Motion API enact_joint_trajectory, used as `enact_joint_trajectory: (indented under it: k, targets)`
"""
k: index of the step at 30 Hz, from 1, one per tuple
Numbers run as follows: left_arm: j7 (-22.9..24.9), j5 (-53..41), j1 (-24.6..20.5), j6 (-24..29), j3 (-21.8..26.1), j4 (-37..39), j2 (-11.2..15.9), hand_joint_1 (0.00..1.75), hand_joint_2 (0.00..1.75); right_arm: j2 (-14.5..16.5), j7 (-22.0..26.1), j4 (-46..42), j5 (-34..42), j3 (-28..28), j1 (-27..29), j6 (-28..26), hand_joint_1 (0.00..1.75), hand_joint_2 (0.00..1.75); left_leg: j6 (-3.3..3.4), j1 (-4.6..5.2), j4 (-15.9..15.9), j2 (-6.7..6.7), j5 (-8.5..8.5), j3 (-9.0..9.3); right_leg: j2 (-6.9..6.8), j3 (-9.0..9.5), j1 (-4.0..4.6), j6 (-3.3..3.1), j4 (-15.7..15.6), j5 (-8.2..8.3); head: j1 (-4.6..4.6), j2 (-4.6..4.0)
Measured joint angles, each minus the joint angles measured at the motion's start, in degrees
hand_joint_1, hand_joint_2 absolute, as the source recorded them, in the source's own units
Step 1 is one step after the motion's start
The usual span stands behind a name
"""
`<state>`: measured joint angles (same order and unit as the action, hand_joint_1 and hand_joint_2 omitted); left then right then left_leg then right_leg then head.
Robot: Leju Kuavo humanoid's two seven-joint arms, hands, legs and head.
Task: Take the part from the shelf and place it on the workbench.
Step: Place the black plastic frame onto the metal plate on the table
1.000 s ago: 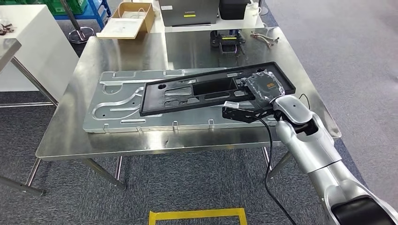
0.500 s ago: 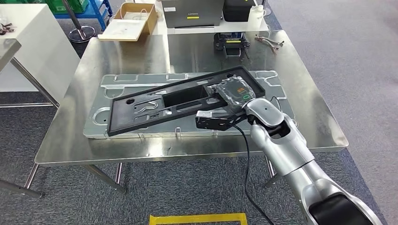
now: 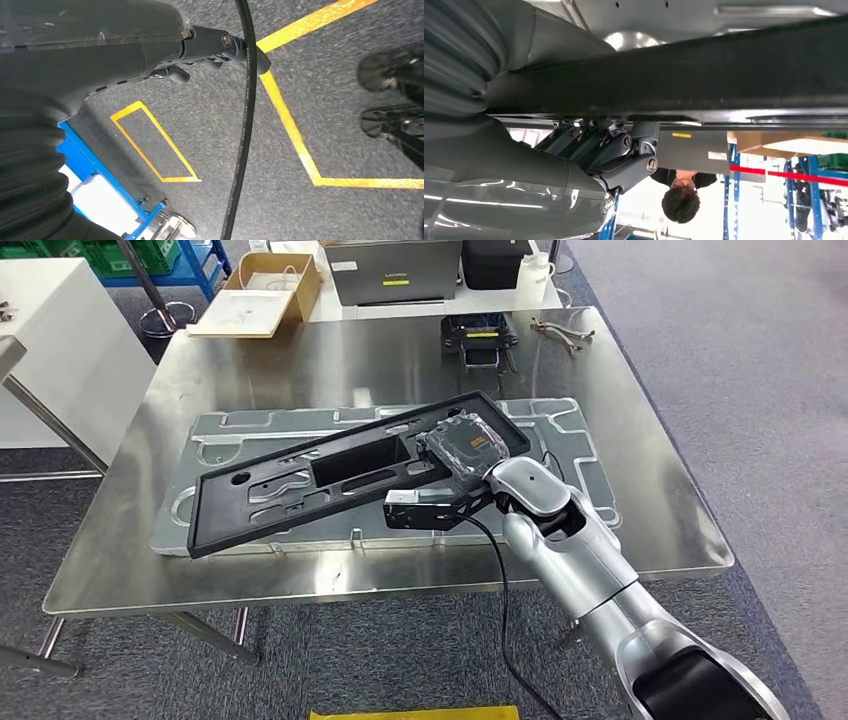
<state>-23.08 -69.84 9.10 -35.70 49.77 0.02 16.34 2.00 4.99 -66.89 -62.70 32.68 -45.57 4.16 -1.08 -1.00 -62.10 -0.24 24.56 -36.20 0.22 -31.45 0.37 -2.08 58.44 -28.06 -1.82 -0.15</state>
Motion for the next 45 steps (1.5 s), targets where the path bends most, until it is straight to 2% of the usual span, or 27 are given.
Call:
enact_joint_trajectory:
  k: [2,4,6,7,9,10,11,12,14,15,16,18,21,23,25,26,27,29,31,33,36,38,40,41,42,43,45]
  targets:
    - [0.13,0.2,0.03,-0.02,0.0,0.0,-0.02,0.0,1.75,0.13,0.08,0.19,0.1,0.05,-0.18,-0.01,1.68,1.75,0.51,0.28,2.89,0.02,-0.33,1.22,0.08,0.09,0.17,0.48,0.01,-0.36,0.0,0.0]
    - [0.24,0.31,0.03,-0.02,0.0,0.0,-0.09,0.0,1.75,0.19,0.15,0.36,0.14,0.17,-0.22,-0.03,1.68,1.75,0.88,0.23,3.51,0.08,-0.09,1.46,0.05,0.13,0.21,1.07,-0.12,-0.61,0.0,0.0]
    - [0.29,0.36,0.05,-0.01,0.0,0.0,-0.23,0.0,1.75,0.21,0.21,0.42,0.14,0.27,-0.29,-0.04,1.68,1.75,1.38,-0.07,4.16,0.08,-0.08,1.97,-0.02,-0.56,0.17,1.73,1.78,-1.87,0.01,0.0]
    - [0.31,0.39,0.02,-0.01,0.0,0.0,-0.32,0.0,1.75,0.21,0.22,0.42,0.16,0.28,-0.33,-0.04,1.68,1.75,1.62,-0.22,4.39,0.09,-0.04,2.24,-0.04,-1.86,0.11,2.02,4.41,-3.18,0.01,0.0]
    - [0.37,0.44,-0.04,-0.01,0.0,0.0,-0.43,0.0,1.75,0.2,0.24,0.55,0.26,0.28,-0.25,-0.05,1.68,1.75,1.96,-0.18,4.42,0.08,0.26,2.48,-0.04,-6.39,-0.15,2.36,12.25,-6.16,0.01,0.0]
    - [0.44,0.47,-0.05,-0.01,0.0,0.0,-0.49,0.0,1.75,0.2,0.24,0.67,0.3,0.3,-0.1,-0.05,1.68,1.75,2.03,-0.17,4.39,0.07,0.46,2.63,-0.05,-8.51,-0.26,2.48,15.34,-6.75,0.01,0.0]
    - [0.51,0.51,-0.05,0.0,0.0,0.0,-0.55,0.0,1.75,0.18,0.24,0.8,0.32,0.31,0.08,-0.04,1.68,1.75,2.03,-0.17,4.35,0.04,0.71,2.88,-0.05,-9.77,-0.35,2.53,16.54,-6.18,0.01,0.0]
    - [0.58,0.55,-0.04,0.01,0.01,0.0,-0.63,0.0,1.75,0.16,0.24,0.9,0.32,0.33,0.22,-0.04,1.68,1.75,1.97,-0.17,4.29,0.0,1.0,3.22,-0.05,-9.84,-0.42,2.5,15.38,-4.39,0.01,0.0]
    - [0.71,0.67,-0.04,0.02,0.01,0.0,-0.8,0.0,1.75,0.14,0.25,0.97,0.34,0.34,0.29,-0.05,1.68,1.75,1.72,-0.16,4.16,-0.07,1.73,4.01,-0.09,-7.18,-0.44,2.15,8.05,0.72,0.02,0.0]
    - [0.75,0.75,-0.06,0.03,0.01,0.0,-0.87,0.0,1.75,0.13,0.26,1.0,0.37,0.34,0.21,-0.06,1.68,1.75,1.48,-0.05,4.01,-0.09,2.1,4.23,-0.12,-5.69,-0.31,1.89,4.42,2.39,0.02,0.0]
    - [0.79,0.83,-0.08,0.05,0.01,0.0,-0.92,0.0,1.75,0.13,0.26,1.03,0.42,0.35,0.14,-0.09,1.68,1.75,1.19,0.04,3.93,-0.1,2.35,4.28,-0.14,-4.71,-0.2,1.63,2.02,3.19,0.02,0.0]
    - [0.85,0.95,-0.07,0.08,0.02,0.0,-1.02,0.0,1.75,0.04,0.24,1.11,0.48,0.35,0.06,-0.11,1.68,1.75,0.52,0.14,3.97,-0.09,2.63,4.26,-0.06,-4.27,0.06,1.15,0.63,2.94,0.01,0.0]
    - [0.9,1.16,-0.01,0.08,0.02,0.0,-1.09,0.0,1.75,-0.19,0.21,1.23,0.51,0.34,0.09,-0.15,1.68,1.75,-0.37,-0.04,2.78,-0.02,3.68,3.99,0.05,-3.57,-0.36,0.3,-0.12,2.77,0.0,0.0]
    - [0.91,1.35,0.05,0.12,0.03,0.0,-1.08,0.0,1.75,-0.28,0.21,1.35,0.62,0.34,0.1,-0.16,1.68,1.75,-0.84,-0.13,-2.87,0.01,6.21,1.31,0.01,-2.89,-0.54,-0.22,-0.4,2.45,0.01,0.0]
    - [0.93,1.43,0.1,0.16,0.04,0.0,-1.15,0.0,1.75,-0.37,0.21,1.63,0.7,0.33,0.26,-0.16,1.68,1.75,-1.17,-0.18,-10.16,0.01,8.48,-2.89,0.01,-2.36,-0.51,-0.46,-0.35,1.92,0.0,0.0]
    - [0.93,1.43,0.13,0.16,0.04,0.0,-1.2,0.0,1.75,-0.45,0.21,1.83,0.71,0.33,0.42,-0.15,1.68,1.75,-1.25,-0.19,-11.79,0.02,8.22,-4.17,0.03,-2.01,-0.5,-0.45,-0.3,1.6,0.0,0.0]
    - [0.94,1.43,0.18,0.16,0.04,0.0,-1.24,0.0,1.75,-0.54,0.21,2.03,0.71,0.32,0.55,-0.15,1.68,1.75,-1.25,-0.2,-11.32,0.02,6.89,-4.48,0.06,-1.6,-0.5,-0.4,-0.22,1.25,0.0,0.0]
    - [0.94,1.43,0.34,0.16,0.04,0.0,-1.25,0.0,1.75,-0.68,0.2,2.27,0.71,0.3,0.68,-0.15,1.68,1.75,-1.01,-0.2,-4.8,0.02,2.14,-2.32,0.15,-0.66,-0.53,-0.16,-0.02,0.43,0.01,0.0]
    - [0.95,1.43,0.44,0.16,0.04,0.0,-1.24,0.0,1.75,-0.76,0.09,2.45,0.71,0.15,0.57,-0.18,1.68,1.75,-0.46,0.06,1.27,0.02,-0.4,0.32,0.28,-0.15,-0.36,0.33,0.19,-0.24,0.01,0.0]
    - [1.01,1.45,0.45,0.16,0.05,0.0,-1.23,0.0,1.75,-0.82,-0.1,2.81,0.69,-0.17,0.52,-0.21,1.68,1.75,0.14,0.36,2.88,0.01,-0.08,1.14,0.35,-0.12,-0.22,0.91,0.13,-0.48,0.01,0.0]
    - [1.11,1.48,0.58,0.16,0.07,0.0,-1.27,0.0,1.75,-0.87,-0.23,3.47,0.57,-0.79,0.52,-0.26,1.68,1.75,1.11,0.04,3.63,0.05,0.0,1.52,0.25,-0.33,-0.26,1.8,0.89,-1.31,0.02,0.0]
    - [1.11,1.5,0.55,0.16,0.07,0.0,-1.31,0.0,1.75,-0.93,-0.29,4.02,0.52,-1.4,0.46,-0.34,1.68,1.75,1.72,-0.13,4.0,0.11,0.03,1.88,0.16,-2.87,-0.38,2.29,5.98,-3.86,0.02,0.0]
    - [1.11,1.54,0.51,0.16,0.07,0.0,-1.32,0.0,1.75,-1.01,-0.44,4.85,0.5,-1.99,0.54,-0.43,1.68,1.75,2.08,-0.09,3.98,0.11,0.27,1.99,0.14,-7.49,-0.52,2.55,13.69,-6.56,0.01,0.0]
    - [1.11,1.55,0.49,0.16,0.07,0.0,-1.33,0.0,1.75,-1.08,-0.53,5.31,0.46,-2.23,0.65,-0.45,1.68,1.75,2.15,-0.07,3.94,0.09,0.41,2.09,0.13,-9.21,-0.59,2.62,16.0,-6.72,0.01,0.0]
    - [1.12,1.55,0.5,0.16,0.07,0.0,-1.34,0.0,1.75,-1.15,-0.62,5.76,0.4,-2.42,0.75,-0.47,1.68,1.75,2.16,-0.06,3.89,0.05,0.59,2.25,0.13,-10.01,-0.64,2.61,16.35,-5.74,0.01,0.0]
    - [1.12,1.56,0.51,0.16,0.07,0.0,-1.37,0.0,1.75,-1.23,-0.68,6.18,0.34,-2.63,0.8,-0.49,1.26,1.31,2.12,-0.06,3.84,0.0,0.81,2.5,0.13,-9.59,-0.65,2.5,14.36,-3.7,0.02,0.0]
    - [1.11,1.59,0.51,0.16,0.07,0.0,-1.42,0.0,1.75,-1.33,-0.76,6.92,0.26,-3.19,0.74,-0.64,0.42,0.44,1.87,0.03,3.74,-0.09,1.36,3.12,0.08,-6.59,-0.52,1.93,6.73,1.06,0.02,0.0]
